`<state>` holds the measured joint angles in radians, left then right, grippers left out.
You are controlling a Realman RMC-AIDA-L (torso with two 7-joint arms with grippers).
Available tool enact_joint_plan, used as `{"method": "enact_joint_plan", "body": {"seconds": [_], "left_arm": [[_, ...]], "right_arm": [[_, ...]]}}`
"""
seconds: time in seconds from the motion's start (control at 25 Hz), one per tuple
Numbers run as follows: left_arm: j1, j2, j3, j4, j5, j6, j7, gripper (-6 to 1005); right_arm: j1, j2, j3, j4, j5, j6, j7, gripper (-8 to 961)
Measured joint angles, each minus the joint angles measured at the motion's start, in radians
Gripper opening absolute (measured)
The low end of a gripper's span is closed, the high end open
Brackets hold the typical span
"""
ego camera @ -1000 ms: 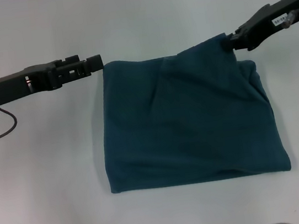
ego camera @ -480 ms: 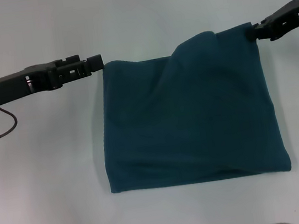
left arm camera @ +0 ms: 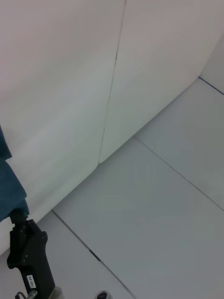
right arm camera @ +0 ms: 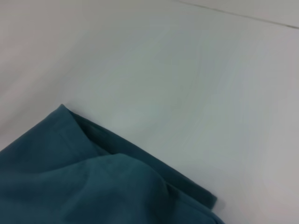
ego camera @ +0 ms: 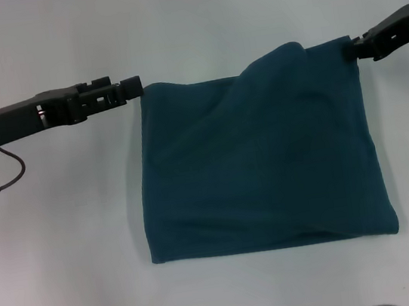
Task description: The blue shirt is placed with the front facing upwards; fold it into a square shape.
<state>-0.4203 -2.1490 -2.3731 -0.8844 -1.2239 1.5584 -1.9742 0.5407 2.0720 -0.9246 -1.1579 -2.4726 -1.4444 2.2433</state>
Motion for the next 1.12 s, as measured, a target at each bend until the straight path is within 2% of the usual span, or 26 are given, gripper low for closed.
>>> {"method": "enact_joint_plan", "body": {"seconds": [0.16, 0.24, 0.44, 0.56, 0.84, 1.12], "left_arm": [[0.0, 0.0, 0.001, 0.001, 0.0, 0.0, 0.0, 969], [0.0, 0.001, 0.002, 0.001, -0.001, 0.001, 0.0, 968], [0.0, 0.003, 0.001, 0.001, -0.002, 0.001, 0.001, 968], [-0.001, 0.004, 0.0, 0.001, -0.002, 0.0, 0.003, 969], [-0.036, -0.002, 0.0, 0.032, -0.001, -0.013, 0.017, 969], [-0.069, -0.009, 0.002, 0.08, -0.002, -0.054, 0.04, 968]], "right_arm": [[-0.01, 0.002, 0.02, 0.004, -0.002, 0.001, 0.02, 20], [-0.012, 0.005, 0.061, 0.007, 0.0, 0.005, 0.019, 20], [-0.015, 0.008, 0.18, -0.009, 0.017, -0.001, -0.012, 191], [-0.019, 0.007, 0.203, -0.013, 0.072, -0.058, -0.049, 436], [-0.027, 0.013, 0.199, -0.003, 0.223, -0.236, -0.125, 593], [-0.023, 0.009, 0.184, 0.092, 0.232, -0.255, -0.154, 740]]}}
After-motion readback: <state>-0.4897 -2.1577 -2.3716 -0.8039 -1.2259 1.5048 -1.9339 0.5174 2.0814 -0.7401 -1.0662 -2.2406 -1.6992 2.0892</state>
